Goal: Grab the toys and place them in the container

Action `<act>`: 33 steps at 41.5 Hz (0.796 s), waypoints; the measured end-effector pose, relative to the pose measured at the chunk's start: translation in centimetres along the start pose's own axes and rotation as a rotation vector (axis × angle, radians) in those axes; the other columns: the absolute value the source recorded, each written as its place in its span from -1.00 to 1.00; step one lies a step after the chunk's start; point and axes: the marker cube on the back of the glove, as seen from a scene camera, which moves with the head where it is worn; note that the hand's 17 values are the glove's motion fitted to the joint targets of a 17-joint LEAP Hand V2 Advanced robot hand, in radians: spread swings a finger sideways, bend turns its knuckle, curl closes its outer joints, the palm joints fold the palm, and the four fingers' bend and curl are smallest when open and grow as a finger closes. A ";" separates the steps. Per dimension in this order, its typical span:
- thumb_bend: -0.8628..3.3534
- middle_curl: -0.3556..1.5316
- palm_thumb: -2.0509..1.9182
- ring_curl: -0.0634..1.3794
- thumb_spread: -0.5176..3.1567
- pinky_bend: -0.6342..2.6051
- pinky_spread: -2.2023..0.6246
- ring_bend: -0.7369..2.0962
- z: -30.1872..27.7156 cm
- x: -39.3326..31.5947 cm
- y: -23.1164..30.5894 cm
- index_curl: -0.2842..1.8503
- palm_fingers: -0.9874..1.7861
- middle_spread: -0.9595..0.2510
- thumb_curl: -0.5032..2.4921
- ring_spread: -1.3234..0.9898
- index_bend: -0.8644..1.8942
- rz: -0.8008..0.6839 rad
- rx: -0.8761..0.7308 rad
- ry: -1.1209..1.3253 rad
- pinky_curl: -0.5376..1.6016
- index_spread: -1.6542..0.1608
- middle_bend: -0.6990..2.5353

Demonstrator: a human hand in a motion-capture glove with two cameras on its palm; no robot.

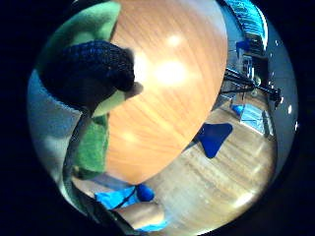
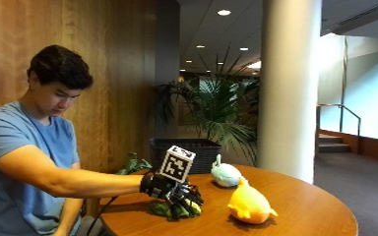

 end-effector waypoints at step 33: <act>-0.40 -0.26 0.44 -0.27 -0.01 0.11 0.30 0.33 -6.8 3.9 2.9 -0.51 0.43 0.09 -0.27 -0.19 -0.23 -0.274 0.340 -0.147 -0.11 0.45 -0.25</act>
